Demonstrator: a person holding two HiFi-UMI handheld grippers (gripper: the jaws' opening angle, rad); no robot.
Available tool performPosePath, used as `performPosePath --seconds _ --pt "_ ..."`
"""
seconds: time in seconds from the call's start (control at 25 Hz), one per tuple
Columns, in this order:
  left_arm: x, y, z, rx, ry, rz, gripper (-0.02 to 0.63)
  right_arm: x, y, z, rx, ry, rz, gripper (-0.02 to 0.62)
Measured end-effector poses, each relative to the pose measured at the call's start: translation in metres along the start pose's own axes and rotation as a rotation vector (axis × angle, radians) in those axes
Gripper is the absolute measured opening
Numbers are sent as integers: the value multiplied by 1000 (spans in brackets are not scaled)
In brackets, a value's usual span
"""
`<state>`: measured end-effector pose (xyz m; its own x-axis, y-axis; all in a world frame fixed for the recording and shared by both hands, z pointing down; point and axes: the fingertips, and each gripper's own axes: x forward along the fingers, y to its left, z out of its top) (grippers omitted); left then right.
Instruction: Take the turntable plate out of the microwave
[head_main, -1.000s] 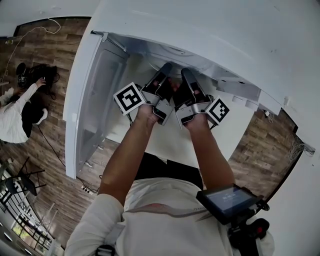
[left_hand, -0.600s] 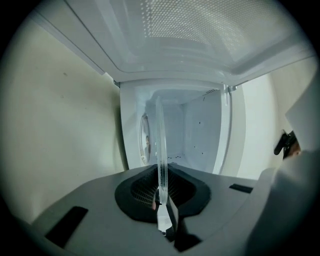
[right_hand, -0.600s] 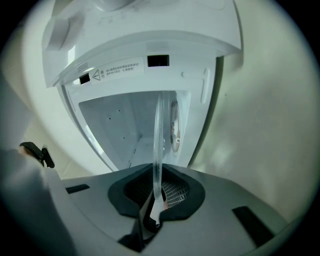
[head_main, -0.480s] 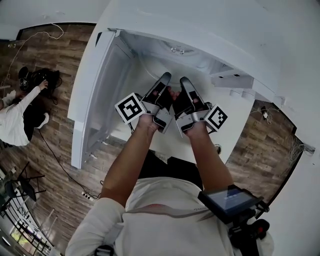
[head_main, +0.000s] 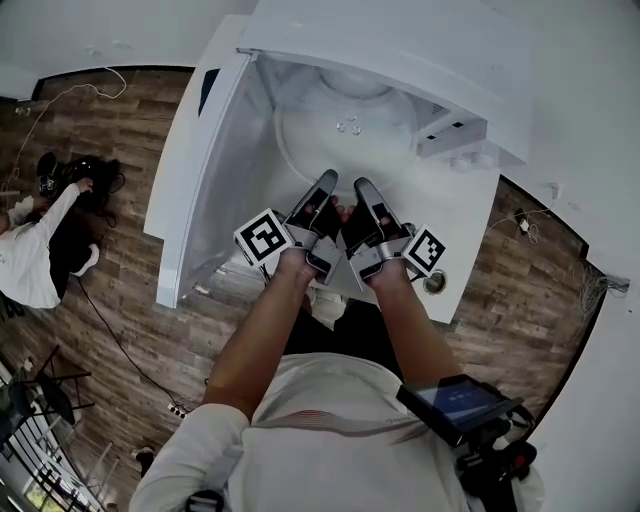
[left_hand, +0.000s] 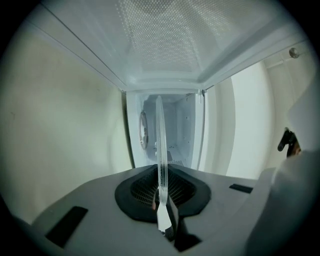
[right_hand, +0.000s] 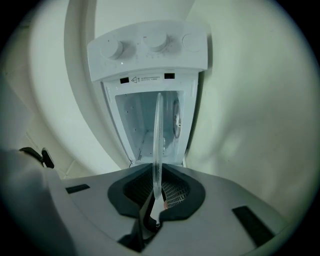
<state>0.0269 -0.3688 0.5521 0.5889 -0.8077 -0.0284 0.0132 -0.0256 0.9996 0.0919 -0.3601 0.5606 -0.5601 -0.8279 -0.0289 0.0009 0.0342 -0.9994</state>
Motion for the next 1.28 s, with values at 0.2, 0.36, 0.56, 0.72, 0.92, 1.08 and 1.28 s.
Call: performPosePath --seconds 0.2,0.36,0.56,0.72,0.92,1.08,1.28 --pt "-16 -5 -13 -2 12 4 40 -18 2 -12 21 -11 -6 40" --pt "-60 -18 -49 -1 -3 -8 40 -66 16 -40 10 5 2 40" --pt "-88 -32 -83 13 -66 -5 40 -105 31 -51 -5 69 2 40" --pt "-110 -47 -123 9 -124 -3 40 -147 48 -56 -11 130 -9 40" --pt "-139 -69 -159 47 -185 -15 40 -188 72 -66 -27 191 2 40" --pt "-163 -95 -187 73 -207 -25 41 -220 98 -80 -16 212 37 40" --pt "-187 -124 -220 84 -223 -26 41 -257 128 -90 -21 229 62 40"
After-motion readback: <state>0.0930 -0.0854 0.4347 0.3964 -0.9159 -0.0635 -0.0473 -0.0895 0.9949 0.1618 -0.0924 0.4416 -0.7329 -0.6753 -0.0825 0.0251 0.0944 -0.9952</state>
